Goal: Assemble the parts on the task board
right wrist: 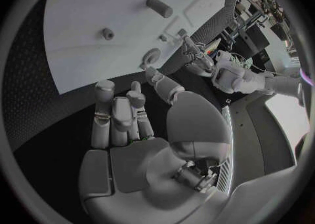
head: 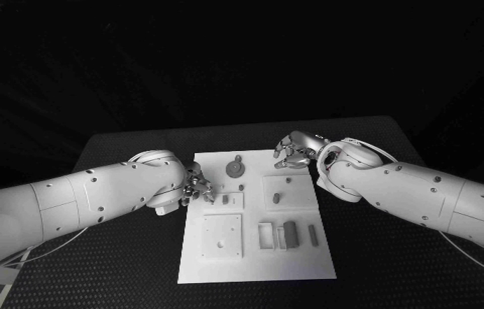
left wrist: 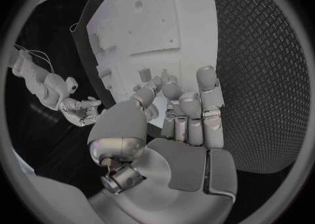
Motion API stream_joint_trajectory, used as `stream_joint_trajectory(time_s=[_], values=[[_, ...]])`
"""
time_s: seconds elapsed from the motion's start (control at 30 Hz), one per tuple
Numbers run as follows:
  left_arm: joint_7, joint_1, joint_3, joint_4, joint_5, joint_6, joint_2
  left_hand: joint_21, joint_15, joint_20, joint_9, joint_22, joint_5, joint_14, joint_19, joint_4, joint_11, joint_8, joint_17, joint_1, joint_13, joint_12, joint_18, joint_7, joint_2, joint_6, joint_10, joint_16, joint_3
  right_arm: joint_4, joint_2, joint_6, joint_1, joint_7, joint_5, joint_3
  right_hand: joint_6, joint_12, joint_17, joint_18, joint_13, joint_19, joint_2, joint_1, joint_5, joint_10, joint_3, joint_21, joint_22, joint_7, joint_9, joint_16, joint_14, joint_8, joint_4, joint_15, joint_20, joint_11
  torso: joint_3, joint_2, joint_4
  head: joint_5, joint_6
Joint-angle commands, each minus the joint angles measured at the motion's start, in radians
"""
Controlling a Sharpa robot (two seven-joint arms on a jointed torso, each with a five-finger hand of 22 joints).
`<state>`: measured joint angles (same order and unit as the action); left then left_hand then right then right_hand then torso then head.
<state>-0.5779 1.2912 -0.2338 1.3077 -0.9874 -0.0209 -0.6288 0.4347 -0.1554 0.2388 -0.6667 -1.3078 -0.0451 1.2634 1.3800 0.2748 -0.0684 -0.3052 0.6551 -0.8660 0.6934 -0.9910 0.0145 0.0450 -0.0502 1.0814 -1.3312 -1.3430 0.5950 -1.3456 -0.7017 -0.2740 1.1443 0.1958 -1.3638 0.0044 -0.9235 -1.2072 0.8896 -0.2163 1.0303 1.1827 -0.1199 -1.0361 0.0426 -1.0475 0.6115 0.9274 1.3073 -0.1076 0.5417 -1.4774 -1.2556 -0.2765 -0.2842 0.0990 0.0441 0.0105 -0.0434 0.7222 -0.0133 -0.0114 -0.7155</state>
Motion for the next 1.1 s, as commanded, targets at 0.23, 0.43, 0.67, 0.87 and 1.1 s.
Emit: stream_joint_trajectory(time_s=[0.23, 0.43, 0.67, 0.87, 1.1], values=[[-0.014, -0.004, -0.003, 0.004, -0.017, -0.027, -0.002, 0.007, -0.016, -0.001, -0.002, -0.022, -0.004, 0.013, 0.008, 0.001, -0.001, -0.009, -0.002, -0.020, -0.002, -0.003, -0.006, -0.001, -0.025, 0.006, -0.007, -0.006, 0.006, -0.002, -0.001, 0.011, 0.000, 0.000, -0.006, 0.000, -0.014, -0.003, -0.001, -0.045, -0.002, 0.002, 0.002, 0.007, 0.006, 0.009, 0.007, -0.004, 0.013, -0.014, 0.002, 0.006, 0.007, 0.004, 0.001, 0.001, 0.007, -0.002, 0.0004, 0.000, -0.0007, 0.000, -0.003], [-0.014, -0.004, -0.003, 0.005, -0.016, -0.027, -0.004, 0.007, -0.016, -0.001, -0.001, -0.022, -0.004, 0.013, 0.008, 0.002, -0.001, -0.010, -0.002, -0.021, -0.002, -0.003, -0.006, -0.002, -0.026, 0.007, -0.007, -0.006, 0.007, -0.002, 0.000, 0.011, 0.000, 0.000, -0.006, 0.000, -0.014, -0.004, -0.001, -0.045, -0.002, 0.002, 0.002, 0.007, 0.006, 0.009, 0.007, -0.004, 0.013, -0.014, 0.002, 0.006, 0.007, 0.004, 0.001, 0.001, 0.007, -0.002, 0.0003, 0.000, -0.0001, 0.000, -0.003], [-0.014, -0.004, -0.003, 0.008, -0.009, -0.031, -0.004, 0.008, -0.016, -0.001, -0.001, -0.022, -0.004, 0.013, 0.009, 0.003, -0.002, -0.010, -0.002, -0.022, -0.002, -0.003, -0.006, -0.002, -0.027, 0.007, -0.007, -0.007, 0.008, -0.001, 0.000, 0.011, 0.000, -0.001, -0.006, 0.000, -0.014, -0.004, -0.001, -0.045, -0.003, 0.002, 0.002, 0.007, 0.006, 0.009, 0.007, -0.004, 0.013, -0.014, 0.002, 0.006, 0.007, 0.004, 0.001, 0.001, 0.007, -0.002, 0.0001, 0.000, -0.0002, 0.000, -0.004], [-0.014, -0.004, -0.003, 0.006, -0.004, -0.032, -0.004, 0.008, -0.016, -0.001, -0.001, -0.022, -0.004, 0.014, 0.008, 0.004, -0.002, -0.010, -0.002, -0.023, -0.002, -0.002, -0.006, -0.002, -0.028, 0.008, -0.007, -0.007, 0.009, -0.001, 0.000, 0.011, 0.000, -0.001, -0.006, 0.000, -0.014, -0.004, -0.001, -0.045, -0.003, 0.002, 0.002, 0.007, 0.006, 0.009, 0.007, -0.004, 0.013, -0.014, 0.002, 0.006, 0.007, 0.004, 0.001, 0.001, 0.007, -0.002, -0.0002, 0.000, -0.0001, 0.001, -0.005], [-0.013, -0.005, -0.003, 0.007, 0.006, -0.039, -0.002, 0.009, -0.017, -0.001, 0.000, -0.022, -0.004, 0.014, 0.009, 0.004, -0.002, -0.010, -0.002, -0.023, -0.003, -0.002, -0.006, -0.002, -0.028, 0.008, -0.007, -0.007, 0.009, 0.001, 0.001, 0.011, -0.001, -0.001, -0.006, 0.000, -0.014, -0.005, -0.001, -0.045, -0.004, 0.002, 0.002, 0.007, 0.006, 0.009, 0.007, -0.004, 0.013, -0.014, 0.002, 0.006, 0.007, 0.004, 0.001, 0.001, 0.007, -0.002, -0.0004, -0.001, -0.0003, 0.001, -0.006]])
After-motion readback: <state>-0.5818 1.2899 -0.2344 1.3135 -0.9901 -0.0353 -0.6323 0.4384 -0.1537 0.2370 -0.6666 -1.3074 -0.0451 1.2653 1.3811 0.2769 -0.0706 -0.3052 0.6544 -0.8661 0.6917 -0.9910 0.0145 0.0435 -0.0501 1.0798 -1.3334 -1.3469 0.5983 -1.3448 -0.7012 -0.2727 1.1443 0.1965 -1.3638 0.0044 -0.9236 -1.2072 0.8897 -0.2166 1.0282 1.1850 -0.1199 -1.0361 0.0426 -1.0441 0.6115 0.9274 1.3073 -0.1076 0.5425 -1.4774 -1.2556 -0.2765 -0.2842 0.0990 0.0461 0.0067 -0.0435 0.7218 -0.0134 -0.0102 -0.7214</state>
